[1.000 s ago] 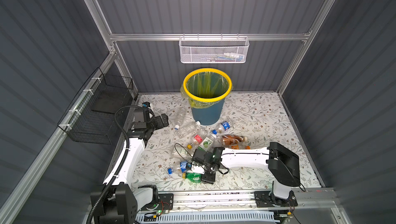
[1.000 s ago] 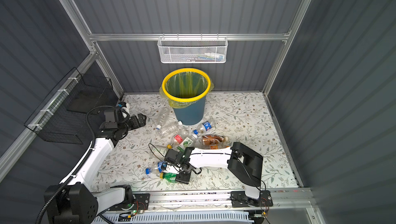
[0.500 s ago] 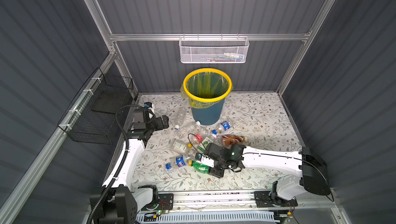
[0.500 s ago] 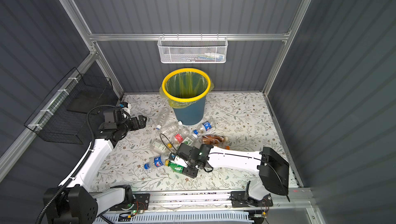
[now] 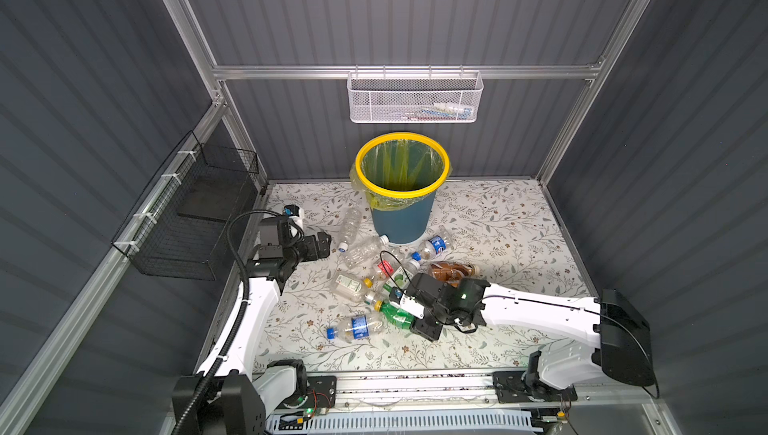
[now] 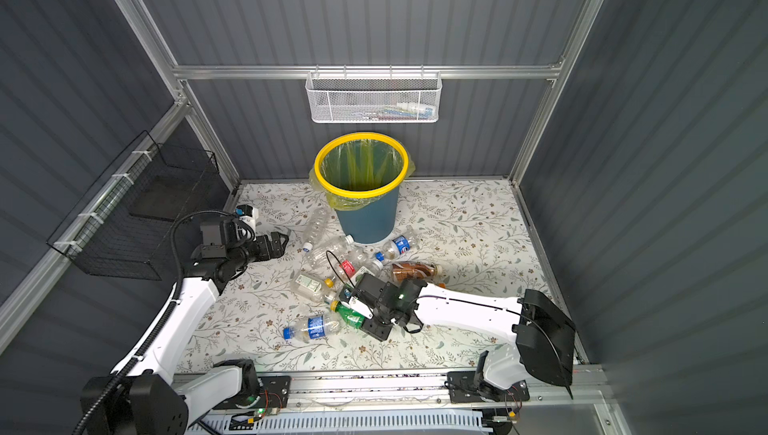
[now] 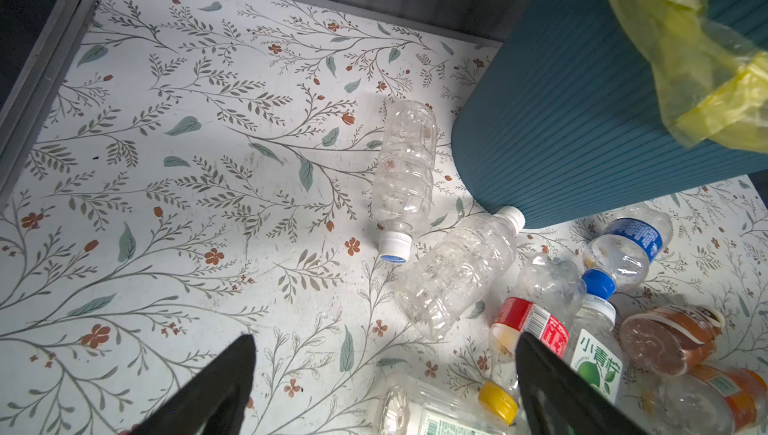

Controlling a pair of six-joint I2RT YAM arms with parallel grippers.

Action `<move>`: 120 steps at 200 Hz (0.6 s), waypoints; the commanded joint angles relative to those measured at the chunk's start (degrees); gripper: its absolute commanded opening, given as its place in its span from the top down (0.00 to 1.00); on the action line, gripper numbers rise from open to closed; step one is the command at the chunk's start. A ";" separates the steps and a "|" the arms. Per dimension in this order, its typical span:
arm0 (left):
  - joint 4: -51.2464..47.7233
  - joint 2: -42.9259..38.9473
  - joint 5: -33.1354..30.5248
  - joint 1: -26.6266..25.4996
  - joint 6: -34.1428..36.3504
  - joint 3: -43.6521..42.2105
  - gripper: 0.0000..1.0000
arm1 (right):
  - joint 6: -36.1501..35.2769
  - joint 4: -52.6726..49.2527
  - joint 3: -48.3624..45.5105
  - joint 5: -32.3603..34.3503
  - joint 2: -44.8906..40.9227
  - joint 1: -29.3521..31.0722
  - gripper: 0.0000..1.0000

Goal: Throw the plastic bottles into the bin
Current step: 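Carry the Sprite bottle toward the bin while the left gripper reaches for bottles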

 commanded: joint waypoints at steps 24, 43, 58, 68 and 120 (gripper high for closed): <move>-1.17 -0.89 1.15 0.29 1.62 -0.57 0.03 | 3.11 -2.64 -0.06 -3.16 -2.54 2.14 0.45; -0.79 -0.50 1.25 0.29 1.59 -0.65 0.03 | 4.20 -4.24 0.31 -4.05 -2.53 4.65 0.45; -0.39 -0.31 1.26 0.27 1.60 -0.72 0.03 | 5.04 -4.58 0.18 -4.78 -2.81 5.15 0.46; -0.30 -0.01 1.35 0.29 1.51 -0.64 0.03 | 5.57 -4.39 0.01 -4.94 -3.02 5.27 0.45; -0.38 0.15 2.71 0.22 1.68 0.77 0.04 | 7.21 -2.67 0.87 -2.33 -4.76 4.13 0.46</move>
